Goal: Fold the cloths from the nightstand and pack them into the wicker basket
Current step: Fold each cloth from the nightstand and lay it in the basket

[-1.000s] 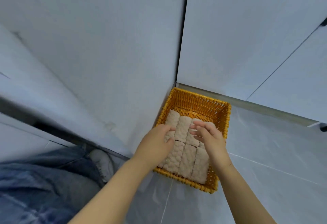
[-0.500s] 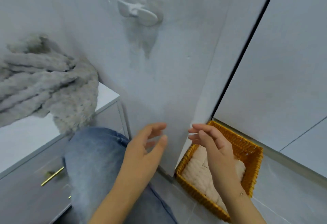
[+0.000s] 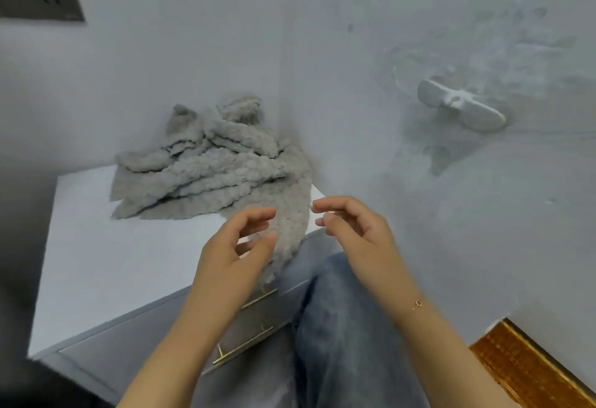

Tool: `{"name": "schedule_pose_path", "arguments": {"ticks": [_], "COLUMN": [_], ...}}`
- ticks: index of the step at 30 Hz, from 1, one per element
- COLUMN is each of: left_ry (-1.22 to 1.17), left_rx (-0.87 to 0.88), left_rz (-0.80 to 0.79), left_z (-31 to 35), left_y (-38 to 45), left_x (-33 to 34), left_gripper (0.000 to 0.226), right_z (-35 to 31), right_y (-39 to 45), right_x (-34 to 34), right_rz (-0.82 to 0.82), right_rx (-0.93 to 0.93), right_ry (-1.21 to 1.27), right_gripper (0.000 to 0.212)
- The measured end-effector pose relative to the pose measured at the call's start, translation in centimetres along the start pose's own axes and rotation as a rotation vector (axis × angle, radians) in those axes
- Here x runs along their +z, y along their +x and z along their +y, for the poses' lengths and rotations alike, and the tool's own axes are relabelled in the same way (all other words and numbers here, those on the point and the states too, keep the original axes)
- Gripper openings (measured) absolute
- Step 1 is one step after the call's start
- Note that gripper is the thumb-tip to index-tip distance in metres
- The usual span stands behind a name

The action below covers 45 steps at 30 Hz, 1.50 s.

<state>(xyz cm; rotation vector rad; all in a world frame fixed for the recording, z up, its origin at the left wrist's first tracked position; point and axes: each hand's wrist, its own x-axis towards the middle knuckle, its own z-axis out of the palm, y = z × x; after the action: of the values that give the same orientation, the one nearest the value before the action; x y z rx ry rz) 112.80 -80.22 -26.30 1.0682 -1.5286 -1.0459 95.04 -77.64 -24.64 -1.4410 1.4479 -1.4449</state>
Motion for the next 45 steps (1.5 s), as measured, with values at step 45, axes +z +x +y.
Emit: {"name": "schedule_pose_path", "arguments": {"ticks": [45], "left_ry": [0.621], "left_rx": [0.077], "left_rz": [0.166], "left_z": [-0.8], "left_y": [7.5], "left_x": [-17.7], "left_gripper": [0.013], "right_z": [2.7], "right_y": [14.5], "right_x": [11.7], "right_rz": [-0.179], "right_rx": [-0.395], "right_ry": [-0.039], "right_gripper": [0.021]}}
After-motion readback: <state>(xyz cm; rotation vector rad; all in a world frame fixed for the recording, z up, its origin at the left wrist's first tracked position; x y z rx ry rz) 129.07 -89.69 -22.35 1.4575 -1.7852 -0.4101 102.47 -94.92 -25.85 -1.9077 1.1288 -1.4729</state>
